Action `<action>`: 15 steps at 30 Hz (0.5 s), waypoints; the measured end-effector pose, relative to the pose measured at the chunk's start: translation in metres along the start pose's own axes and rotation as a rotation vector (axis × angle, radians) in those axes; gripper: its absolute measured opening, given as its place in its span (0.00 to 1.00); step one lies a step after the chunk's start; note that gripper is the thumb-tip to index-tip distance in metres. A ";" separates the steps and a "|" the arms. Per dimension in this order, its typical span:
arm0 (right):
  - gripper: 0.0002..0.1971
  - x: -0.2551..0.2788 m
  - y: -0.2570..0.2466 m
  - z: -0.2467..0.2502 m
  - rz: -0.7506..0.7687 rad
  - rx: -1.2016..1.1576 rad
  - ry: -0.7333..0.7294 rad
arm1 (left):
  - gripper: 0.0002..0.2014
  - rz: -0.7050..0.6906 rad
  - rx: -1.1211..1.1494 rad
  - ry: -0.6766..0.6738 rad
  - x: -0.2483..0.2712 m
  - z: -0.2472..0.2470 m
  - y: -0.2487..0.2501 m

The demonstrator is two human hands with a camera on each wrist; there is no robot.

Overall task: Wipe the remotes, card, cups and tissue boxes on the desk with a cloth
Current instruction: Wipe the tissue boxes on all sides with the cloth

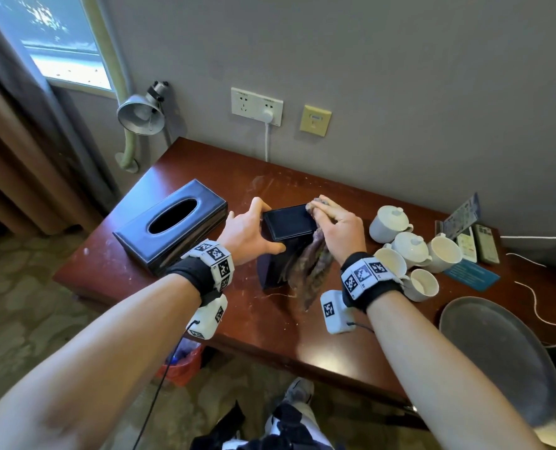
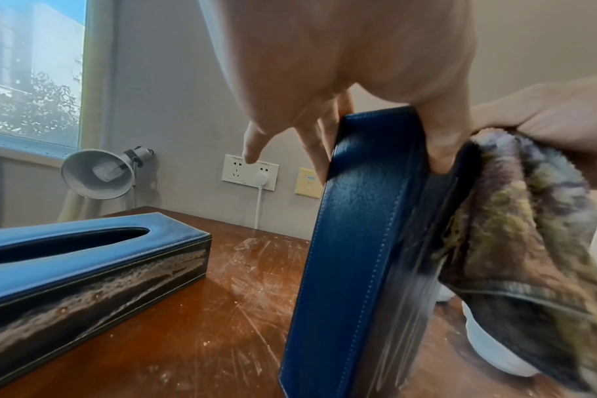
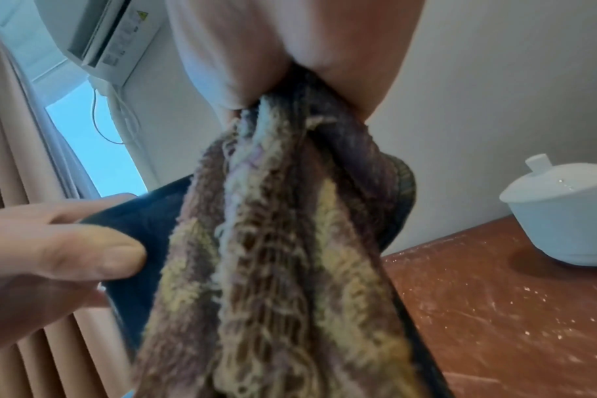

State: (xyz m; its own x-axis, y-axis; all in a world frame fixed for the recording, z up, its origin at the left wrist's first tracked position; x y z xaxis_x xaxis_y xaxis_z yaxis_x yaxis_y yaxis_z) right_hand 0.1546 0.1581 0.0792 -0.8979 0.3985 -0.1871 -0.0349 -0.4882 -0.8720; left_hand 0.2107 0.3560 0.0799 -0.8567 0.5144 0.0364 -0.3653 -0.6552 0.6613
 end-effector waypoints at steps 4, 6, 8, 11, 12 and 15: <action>0.17 0.012 0.011 0.002 -0.074 -0.139 -0.030 | 0.32 0.011 -0.034 -0.021 0.001 -0.001 0.003; 0.19 0.021 0.015 0.010 -0.068 -0.162 -0.015 | 0.32 0.008 -0.072 -0.038 -0.001 -0.001 0.006; 0.19 0.027 0.022 0.021 -0.106 -0.159 0.042 | 0.35 0.010 -0.159 -0.053 -0.003 -0.003 0.011; 0.19 0.037 0.039 0.034 -0.212 -0.155 0.107 | 0.40 -0.009 -0.352 -0.076 -0.007 -0.007 0.030; 0.19 0.041 0.043 0.036 -0.242 -0.157 0.107 | 0.41 -0.024 -0.430 -0.084 -0.010 -0.010 0.038; 0.18 0.049 0.053 0.044 -0.291 -0.156 0.107 | 0.41 -0.066 -0.558 -0.107 -0.020 -0.018 0.063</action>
State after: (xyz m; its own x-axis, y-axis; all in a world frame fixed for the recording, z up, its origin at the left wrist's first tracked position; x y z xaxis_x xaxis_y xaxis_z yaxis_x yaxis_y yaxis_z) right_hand 0.0897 0.1176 0.0442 -0.8088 0.5867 0.0409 -0.2080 -0.2204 -0.9530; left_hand 0.1982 0.2944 0.1075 -0.7943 0.5986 0.1036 -0.5789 -0.7976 0.1697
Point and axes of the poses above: each hand's wrist, its own x-axis away from the middle knuckle, its own z-axis out of the back of the hand, y = z × x, the point moved 4 cm from there along -x, towards the middle knuckle, and after that the axes turned 2 degrees about -x, right-handed, at the moved point
